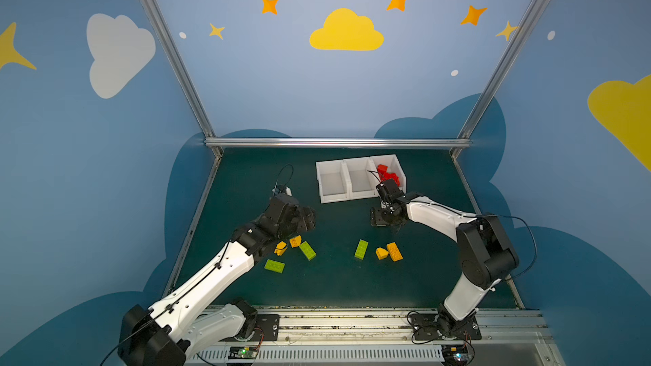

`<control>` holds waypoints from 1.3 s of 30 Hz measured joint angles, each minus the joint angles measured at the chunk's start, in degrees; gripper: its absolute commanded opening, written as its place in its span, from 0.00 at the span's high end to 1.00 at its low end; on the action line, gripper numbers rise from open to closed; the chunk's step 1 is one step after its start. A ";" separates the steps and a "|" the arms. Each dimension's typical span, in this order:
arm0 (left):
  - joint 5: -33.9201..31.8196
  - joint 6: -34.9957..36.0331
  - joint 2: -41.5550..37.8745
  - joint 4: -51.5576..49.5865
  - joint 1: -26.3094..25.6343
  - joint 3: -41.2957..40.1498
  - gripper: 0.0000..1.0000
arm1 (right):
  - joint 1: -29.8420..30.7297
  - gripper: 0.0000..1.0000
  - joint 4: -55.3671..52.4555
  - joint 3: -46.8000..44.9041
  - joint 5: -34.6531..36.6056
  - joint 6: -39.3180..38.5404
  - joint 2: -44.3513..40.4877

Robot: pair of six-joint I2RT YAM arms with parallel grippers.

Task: Sort the legos into containers by color
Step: Pick up the lego from the center of the table.

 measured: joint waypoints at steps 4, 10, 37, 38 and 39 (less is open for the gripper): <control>-1.16 -0.15 -3.10 -1.42 0.04 -3.32 0.09 | 0.46 0.25 -0.04 1.33 0.96 0.63 2.97; -1.42 -0.26 -3.50 -2.47 0.24 -4.63 0.09 | 0.61 0.36 -0.52 3.34 1.77 1.33 5.29; 0.74 -1.05 -6.40 -2.91 0.26 -6.29 0.09 | 0.87 0.49 -6.25 12.85 -4.26 -1.70 -2.73; 0.85 -1.05 -6.88 -3.23 0.26 -6.43 0.09 | 0.74 0.49 -6.67 14.73 -5.11 -2.01 -2.47; 1.01 -1.05 -7.15 -3.58 0.26 -6.47 0.09 | 0.50 0.49 -6.84 16.52 -5.68 -2.27 -2.05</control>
